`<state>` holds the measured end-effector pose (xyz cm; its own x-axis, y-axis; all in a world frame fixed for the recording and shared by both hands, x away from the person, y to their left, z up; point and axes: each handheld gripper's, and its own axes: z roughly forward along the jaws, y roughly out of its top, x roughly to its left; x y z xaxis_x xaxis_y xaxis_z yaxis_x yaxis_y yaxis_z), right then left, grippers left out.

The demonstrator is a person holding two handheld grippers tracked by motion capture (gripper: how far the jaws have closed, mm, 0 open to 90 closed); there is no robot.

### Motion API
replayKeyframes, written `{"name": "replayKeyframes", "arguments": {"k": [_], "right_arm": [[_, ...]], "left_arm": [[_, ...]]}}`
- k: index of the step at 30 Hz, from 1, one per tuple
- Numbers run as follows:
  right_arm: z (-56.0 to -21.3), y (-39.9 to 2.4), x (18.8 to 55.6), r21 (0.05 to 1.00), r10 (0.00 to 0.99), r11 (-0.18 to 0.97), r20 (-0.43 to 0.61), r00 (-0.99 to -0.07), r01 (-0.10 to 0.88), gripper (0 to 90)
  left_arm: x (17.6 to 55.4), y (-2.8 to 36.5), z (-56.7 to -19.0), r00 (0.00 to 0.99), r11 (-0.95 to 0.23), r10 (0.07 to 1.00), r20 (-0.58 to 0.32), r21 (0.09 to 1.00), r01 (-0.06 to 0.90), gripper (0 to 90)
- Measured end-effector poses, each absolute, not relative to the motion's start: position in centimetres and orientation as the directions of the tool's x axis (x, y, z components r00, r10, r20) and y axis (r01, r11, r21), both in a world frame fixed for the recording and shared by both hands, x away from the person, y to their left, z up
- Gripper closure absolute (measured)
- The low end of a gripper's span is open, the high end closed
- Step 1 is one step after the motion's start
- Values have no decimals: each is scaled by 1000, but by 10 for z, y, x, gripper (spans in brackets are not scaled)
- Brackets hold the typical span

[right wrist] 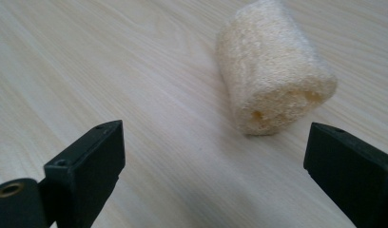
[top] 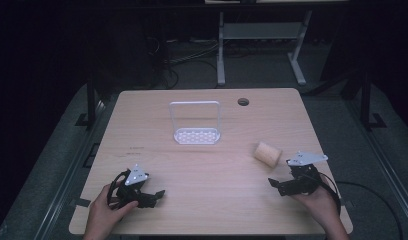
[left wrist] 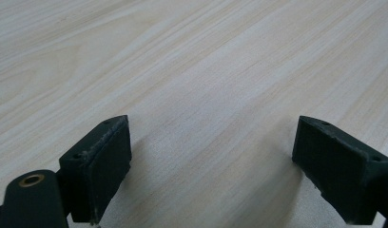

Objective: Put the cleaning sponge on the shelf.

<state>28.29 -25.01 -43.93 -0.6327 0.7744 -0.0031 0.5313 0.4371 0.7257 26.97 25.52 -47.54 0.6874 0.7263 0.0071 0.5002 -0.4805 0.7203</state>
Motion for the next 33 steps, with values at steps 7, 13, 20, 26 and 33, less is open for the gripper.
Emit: {"name": "replayKeyframes", "arguments": {"k": [7,13,20,26,33], "right_arm": [[-437,-256,289,730,786,424,-3,-618,536,64],[-434,-259,294,730,792,422,-7,-611,538,64],[-433,-262,301,736,795,413,-4,-607,536,64],[-435,-263,306,733,799,404,9,-602,548,64],[-433,-261,310,728,796,409,9,-605,549,63]], "left_arm": [[270,255,-475,687,-481,726,7,720,500,121],[270,255,-475,687,-481,726,7,720,500,121],[270,255,-475,687,-481,726,7,720,500,121],[270,255,-475,687,-481,726,7,720,500,121],[270,255,-475,687,-481,726,7,720,500,121]]}}
